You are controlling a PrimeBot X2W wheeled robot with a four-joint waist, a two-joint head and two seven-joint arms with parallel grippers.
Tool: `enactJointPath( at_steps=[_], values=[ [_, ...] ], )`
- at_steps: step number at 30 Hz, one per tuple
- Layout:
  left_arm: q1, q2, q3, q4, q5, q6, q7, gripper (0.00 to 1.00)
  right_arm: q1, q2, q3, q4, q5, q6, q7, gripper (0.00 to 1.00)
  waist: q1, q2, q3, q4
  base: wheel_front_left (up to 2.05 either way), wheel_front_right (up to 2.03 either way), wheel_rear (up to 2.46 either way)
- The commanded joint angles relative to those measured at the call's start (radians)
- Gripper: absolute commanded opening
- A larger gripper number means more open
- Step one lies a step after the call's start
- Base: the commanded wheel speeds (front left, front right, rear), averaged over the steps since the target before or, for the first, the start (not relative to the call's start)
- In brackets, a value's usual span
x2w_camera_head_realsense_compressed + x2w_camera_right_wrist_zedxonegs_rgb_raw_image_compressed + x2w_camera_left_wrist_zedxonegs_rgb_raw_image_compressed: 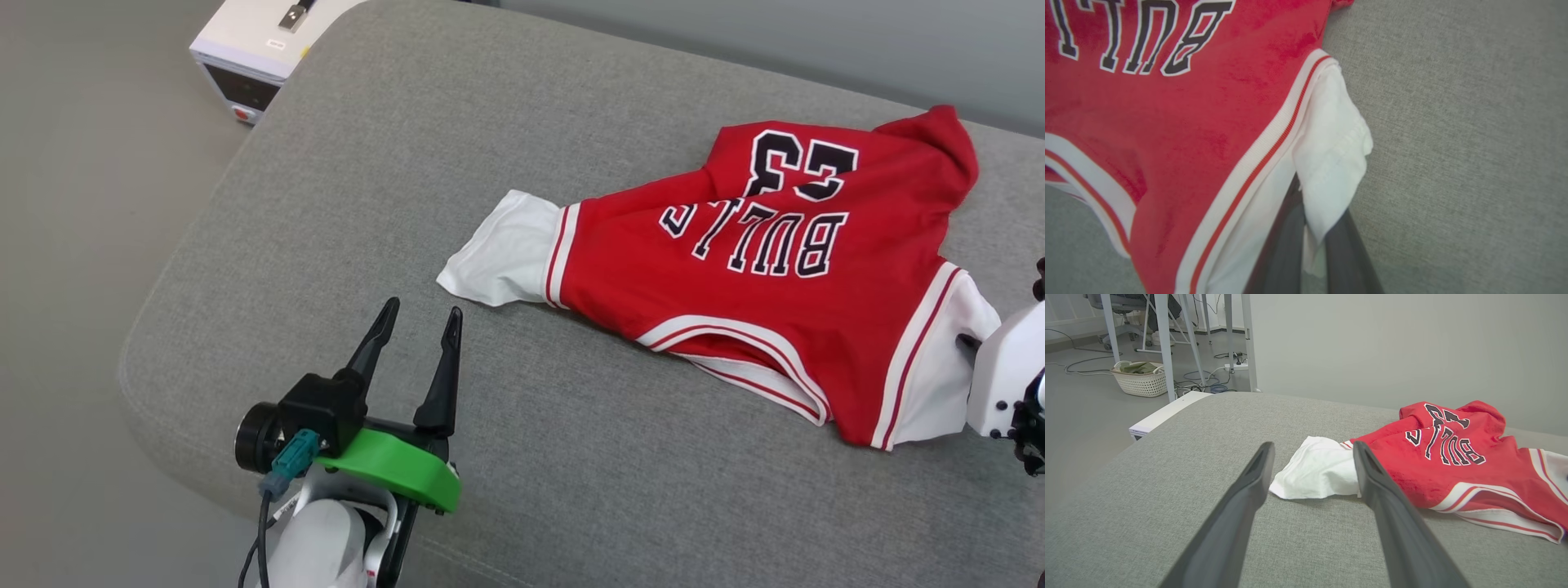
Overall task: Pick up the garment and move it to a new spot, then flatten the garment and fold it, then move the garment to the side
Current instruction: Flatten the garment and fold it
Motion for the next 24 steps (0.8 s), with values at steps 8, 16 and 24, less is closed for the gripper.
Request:
enactJointPath(
  at_steps=[8, 16, 24],
  values=[
    [0.021, 0.001, 0.011, 0.017, 0.013, -0.013, -0.006, 1.0, 0.128, -0.043, 0.024, -0.188, 0.062, -0.001, 0.011, 0.0, 0.0, 0.0, -0.112, -0.127, 0.0, 0.0, 0.0],
    [0.044, 0.007, 0.012, 0.02, 0.015, -0.015, -0.006, 1.0, 0.286, -0.105, -0.07, -0.414, 0.109, -0.001, 0.179, 0.0, 0.0, 0.0, -0.136, -0.183, 0.0, 0.0, 0.0],
    [0.015, 0.002, 0.008, 0.003, 0.017, -0.019, -0.006, 1.0, 0.304, -0.157, -0.192, -0.45, 0.108, -0.001, 0.287, 0.0, 0.0, 0.0, -0.062, -0.165, 0.0, 0.0, 0.0]
  ],
)
